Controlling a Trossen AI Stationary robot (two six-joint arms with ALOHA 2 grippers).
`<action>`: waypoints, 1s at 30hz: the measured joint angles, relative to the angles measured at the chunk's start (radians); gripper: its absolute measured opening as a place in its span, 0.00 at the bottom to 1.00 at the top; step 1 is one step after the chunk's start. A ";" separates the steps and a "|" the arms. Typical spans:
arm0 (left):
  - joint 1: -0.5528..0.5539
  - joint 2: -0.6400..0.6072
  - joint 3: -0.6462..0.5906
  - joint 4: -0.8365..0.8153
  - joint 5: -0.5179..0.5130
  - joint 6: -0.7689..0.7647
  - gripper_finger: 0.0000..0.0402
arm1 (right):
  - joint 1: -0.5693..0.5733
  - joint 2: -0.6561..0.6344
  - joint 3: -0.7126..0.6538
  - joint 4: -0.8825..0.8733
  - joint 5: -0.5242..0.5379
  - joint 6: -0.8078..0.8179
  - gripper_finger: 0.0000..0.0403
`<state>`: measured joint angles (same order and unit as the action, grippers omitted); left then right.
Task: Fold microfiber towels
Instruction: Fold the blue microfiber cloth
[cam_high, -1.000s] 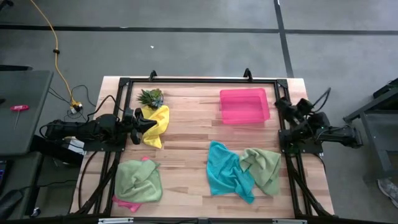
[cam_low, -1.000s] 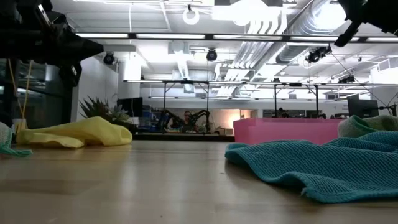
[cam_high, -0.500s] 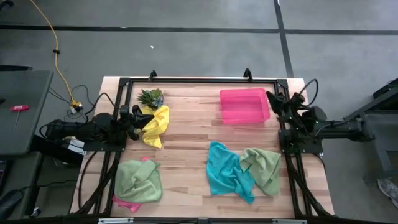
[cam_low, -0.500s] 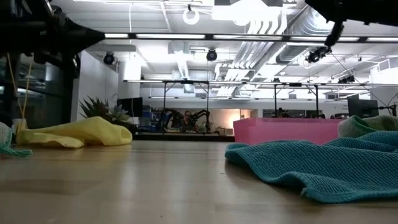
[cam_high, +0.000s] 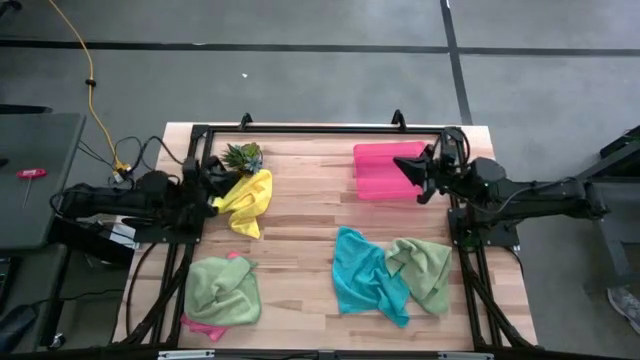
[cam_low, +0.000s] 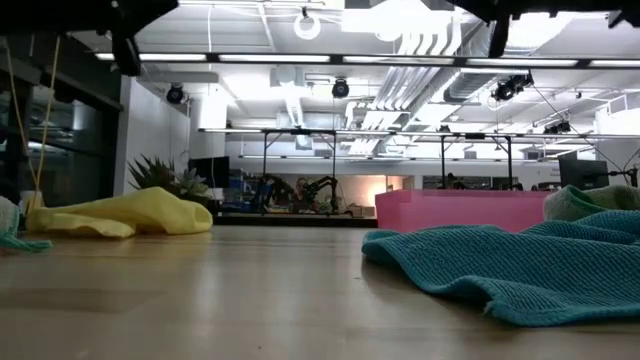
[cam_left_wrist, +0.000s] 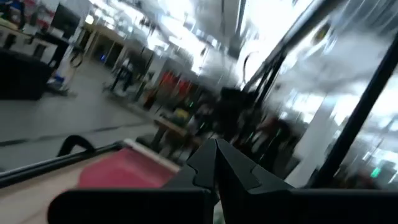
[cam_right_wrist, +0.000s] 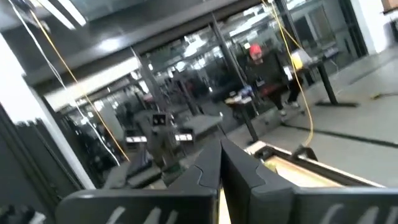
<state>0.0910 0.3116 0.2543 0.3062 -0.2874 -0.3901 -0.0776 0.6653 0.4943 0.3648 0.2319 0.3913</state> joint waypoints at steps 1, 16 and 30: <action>0.000 0.037 0.035 -0.027 0.000 0.013 0.00 | 0.000 0.020 0.031 -0.051 -0.002 0.000 0.00; 0.000 0.273 0.219 -0.134 0.000 0.108 0.04 | -0.033 0.540 0.350 -0.658 -0.363 -0.044 0.39; 0.000 0.294 0.220 -0.138 0.010 0.106 0.05 | -0.019 0.980 0.350 -0.529 -0.449 -0.131 0.45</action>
<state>0.0906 0.6060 0.4740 0.1677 -0.2778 -0.2844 -0.0968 1.6457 0.8444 -0.1644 -0.2176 0.2607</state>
